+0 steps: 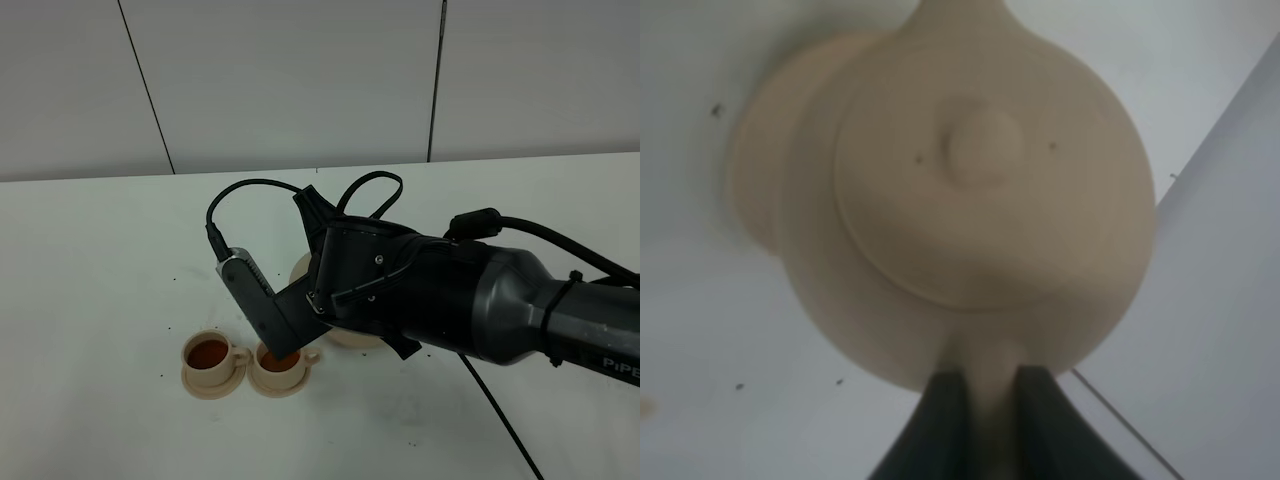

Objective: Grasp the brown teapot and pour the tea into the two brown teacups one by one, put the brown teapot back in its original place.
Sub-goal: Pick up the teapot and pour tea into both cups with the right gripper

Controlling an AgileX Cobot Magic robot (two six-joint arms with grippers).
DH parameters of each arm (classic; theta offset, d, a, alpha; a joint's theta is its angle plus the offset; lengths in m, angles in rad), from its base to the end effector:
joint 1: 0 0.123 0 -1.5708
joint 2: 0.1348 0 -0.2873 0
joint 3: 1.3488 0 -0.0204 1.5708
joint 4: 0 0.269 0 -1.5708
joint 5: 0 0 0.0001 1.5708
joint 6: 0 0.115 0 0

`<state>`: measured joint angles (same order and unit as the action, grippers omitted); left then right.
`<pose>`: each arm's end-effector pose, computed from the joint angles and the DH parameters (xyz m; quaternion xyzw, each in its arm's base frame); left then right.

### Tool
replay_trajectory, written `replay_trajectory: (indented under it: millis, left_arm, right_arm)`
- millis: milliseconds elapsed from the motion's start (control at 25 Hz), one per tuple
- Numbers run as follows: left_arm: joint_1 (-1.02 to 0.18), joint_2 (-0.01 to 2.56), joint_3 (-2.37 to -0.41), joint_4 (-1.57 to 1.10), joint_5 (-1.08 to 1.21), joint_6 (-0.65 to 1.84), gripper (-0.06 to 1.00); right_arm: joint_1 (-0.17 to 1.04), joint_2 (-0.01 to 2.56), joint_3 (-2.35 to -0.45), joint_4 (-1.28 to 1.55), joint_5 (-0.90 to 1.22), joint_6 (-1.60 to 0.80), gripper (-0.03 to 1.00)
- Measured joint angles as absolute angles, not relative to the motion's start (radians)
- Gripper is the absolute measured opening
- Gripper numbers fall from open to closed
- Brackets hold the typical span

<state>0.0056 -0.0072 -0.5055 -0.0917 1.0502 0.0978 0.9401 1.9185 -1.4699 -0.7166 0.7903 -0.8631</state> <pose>0.0289 -0.0090 0.2785 0.0408 0.8453 -0.0183 0.5325 0.3064 0.3285 0.2152 -0.8360 0.4196 -0.2873 0.2060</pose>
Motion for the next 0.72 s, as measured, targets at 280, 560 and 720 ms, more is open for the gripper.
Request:
replay_trajectory:
  millis: [280,560,720]
  left_arm:
    - [0.006,-0.007,-0.505,-0.092,1.05,0.098,0.23]
    - [0.006,-0.007,-0.505,-0.092,1.05,0.098,0.23]
    - [0.006,-0.007,-0.505,-0.092,1.05,0.098,0.23]
  right_arm:
    - [0.946,1.918,-1.47,-0.72,0.801,-0.858,0.1]
    - [0.962,1.918,-1.47,-0.733,0.806,-0.847,0.1]
    - [0.962,1.918,-1.47,-0.733,0.808,-0.846,0.1]
